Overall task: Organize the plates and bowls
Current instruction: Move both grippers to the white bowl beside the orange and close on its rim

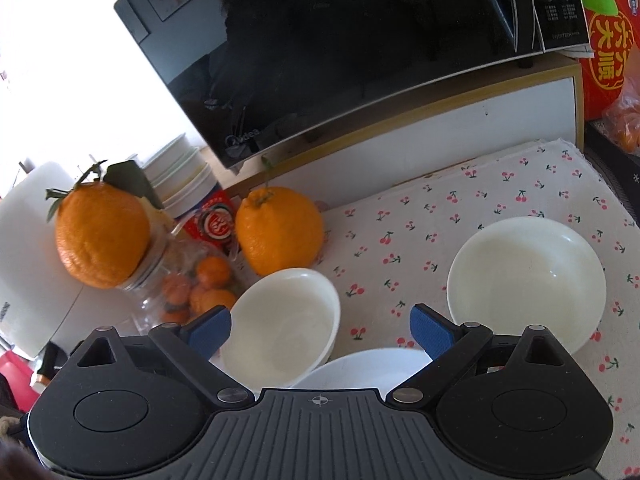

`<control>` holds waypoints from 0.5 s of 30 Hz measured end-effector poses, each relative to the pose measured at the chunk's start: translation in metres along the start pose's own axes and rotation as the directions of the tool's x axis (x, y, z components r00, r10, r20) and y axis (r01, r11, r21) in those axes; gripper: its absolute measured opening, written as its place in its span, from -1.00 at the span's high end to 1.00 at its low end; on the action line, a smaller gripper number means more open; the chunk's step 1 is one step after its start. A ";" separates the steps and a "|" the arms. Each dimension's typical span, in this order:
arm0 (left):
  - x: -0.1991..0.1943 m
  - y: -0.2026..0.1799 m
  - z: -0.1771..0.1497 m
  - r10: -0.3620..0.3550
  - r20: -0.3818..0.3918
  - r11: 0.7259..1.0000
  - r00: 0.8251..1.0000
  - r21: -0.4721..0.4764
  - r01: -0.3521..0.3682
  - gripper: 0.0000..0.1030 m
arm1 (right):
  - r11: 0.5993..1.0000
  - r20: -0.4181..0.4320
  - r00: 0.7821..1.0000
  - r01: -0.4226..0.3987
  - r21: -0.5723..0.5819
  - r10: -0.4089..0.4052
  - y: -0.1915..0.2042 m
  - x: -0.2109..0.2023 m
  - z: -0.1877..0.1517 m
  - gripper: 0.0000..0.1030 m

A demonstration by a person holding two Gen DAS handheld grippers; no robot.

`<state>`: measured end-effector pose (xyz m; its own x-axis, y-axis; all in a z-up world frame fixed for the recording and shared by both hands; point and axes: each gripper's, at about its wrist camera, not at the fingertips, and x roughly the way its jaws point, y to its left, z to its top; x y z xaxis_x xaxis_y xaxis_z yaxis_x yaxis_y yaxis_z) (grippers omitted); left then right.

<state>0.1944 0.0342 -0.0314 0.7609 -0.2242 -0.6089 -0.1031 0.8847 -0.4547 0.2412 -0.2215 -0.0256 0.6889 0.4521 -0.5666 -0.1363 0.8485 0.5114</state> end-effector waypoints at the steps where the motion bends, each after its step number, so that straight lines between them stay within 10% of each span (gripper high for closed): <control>1: 0.002 0.001 -0.001 -0.003 -0.002 1.000 1.000 -0.008 0.003 -0.60 | 1.000 -0.001 1.000 0.002 0.004 -0.002 -0.001 0.003 -0.001 -0.89; 15: 0.007 0.017 -0.003 -0.071 -0.041 0.994 0.997 -0.083 0.068 0.18 | 1.000 -0.028 1.000 0.010 0.028 -0.009 -0.008 0.034 -0.011 -0.17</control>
<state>0.1963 0.0464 -0.0458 0.7391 -0.3035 -0.6014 -0.1044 0.8304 -0.5474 0.2581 -0.2101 -0.0559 0.6700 0.4516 -0.5892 -0.1091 0.8450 0.5236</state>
